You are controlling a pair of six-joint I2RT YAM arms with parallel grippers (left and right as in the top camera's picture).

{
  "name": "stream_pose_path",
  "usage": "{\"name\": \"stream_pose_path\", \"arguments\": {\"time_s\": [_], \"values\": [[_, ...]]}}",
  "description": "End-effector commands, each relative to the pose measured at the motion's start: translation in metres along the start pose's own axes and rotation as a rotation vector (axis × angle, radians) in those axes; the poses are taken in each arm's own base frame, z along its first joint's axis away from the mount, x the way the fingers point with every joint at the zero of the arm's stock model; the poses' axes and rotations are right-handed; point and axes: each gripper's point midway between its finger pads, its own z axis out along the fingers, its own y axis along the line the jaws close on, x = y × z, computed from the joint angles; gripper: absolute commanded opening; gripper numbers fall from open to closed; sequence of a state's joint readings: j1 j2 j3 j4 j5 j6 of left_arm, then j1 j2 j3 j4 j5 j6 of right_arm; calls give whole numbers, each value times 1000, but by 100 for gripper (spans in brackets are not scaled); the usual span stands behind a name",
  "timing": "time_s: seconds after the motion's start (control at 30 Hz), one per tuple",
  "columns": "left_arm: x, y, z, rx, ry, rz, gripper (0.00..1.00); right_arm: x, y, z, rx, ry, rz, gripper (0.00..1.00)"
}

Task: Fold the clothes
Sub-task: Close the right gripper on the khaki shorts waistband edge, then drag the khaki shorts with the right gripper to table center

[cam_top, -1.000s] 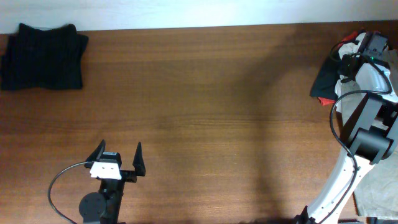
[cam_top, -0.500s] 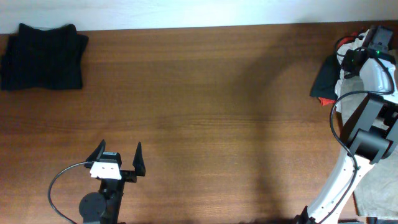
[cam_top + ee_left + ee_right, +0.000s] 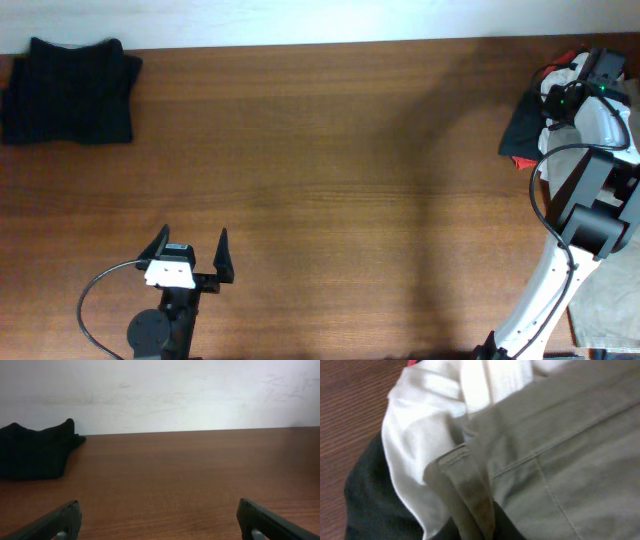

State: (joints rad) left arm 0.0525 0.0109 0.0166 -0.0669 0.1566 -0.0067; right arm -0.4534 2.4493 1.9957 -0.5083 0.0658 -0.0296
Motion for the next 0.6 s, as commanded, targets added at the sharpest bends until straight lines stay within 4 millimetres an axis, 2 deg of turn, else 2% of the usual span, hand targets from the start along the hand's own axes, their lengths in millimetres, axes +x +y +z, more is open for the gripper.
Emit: {"name": "stream_pose_path", "arguments": {"time_s": [0.0, 0.1, 0.13, 0.2, 0.23, 0.27, 0.3, 0.33, 0.37, 0.4, 0.43, 0.5, 0.53, 0.57], "values": [[3, -1, 0, 4, 4, 11, 99, -8, -4, -3, 2, -18, 23, 4], [3, -1, 0, 4, 3, 11, 99, -28, -6, -31, 3, -64, 41, 4], [3, -1, 0, 4, 3, 11, 99, -43, -8, -53, 1, -102, 91, 4], [3, -1, 0, 4, 3, 11, 99, -61, -12, -83, 5, -153, 133, 4], [3, -1, 0, 4, 3, 11, 99, -70, -16, -101, 20, -180, 136, 4], [3, -1, 0, 4, 3, 11, 99, -83, -22, -130, 48, -221, 140, 4], [3, -1, 0, 4, 3, 11, 99, -88, -24, -146, 57, -241, 142, 4], [3, -1, 0, 4, 3, 11, 99, -101, -28, -179, 65, -291, 147, 4], [3, -1, 0, 4, 3, 11, 99, -109, -24, -204, 50, -331, 144, 4], [3, -1, 0, 4, 3, 11, 99, -118, -6, -232, -14, -375, 125, 4], [3, -1, 0, 4, 3, 11, 99, -123, 22, -252, -103, -402, 100, 4], [3, -1, 0, 4, 3, 11, 99, -122, 89, -280, -282, -410, 93, 4], [3, -1, 0, 4, 3, 11, 99, -115, 137, -292, -385, -395, 66, 4], [3, -1, 0, 4, 3, 11, 99, -93, 209, -309, -505, -351, 19, 4]]}}
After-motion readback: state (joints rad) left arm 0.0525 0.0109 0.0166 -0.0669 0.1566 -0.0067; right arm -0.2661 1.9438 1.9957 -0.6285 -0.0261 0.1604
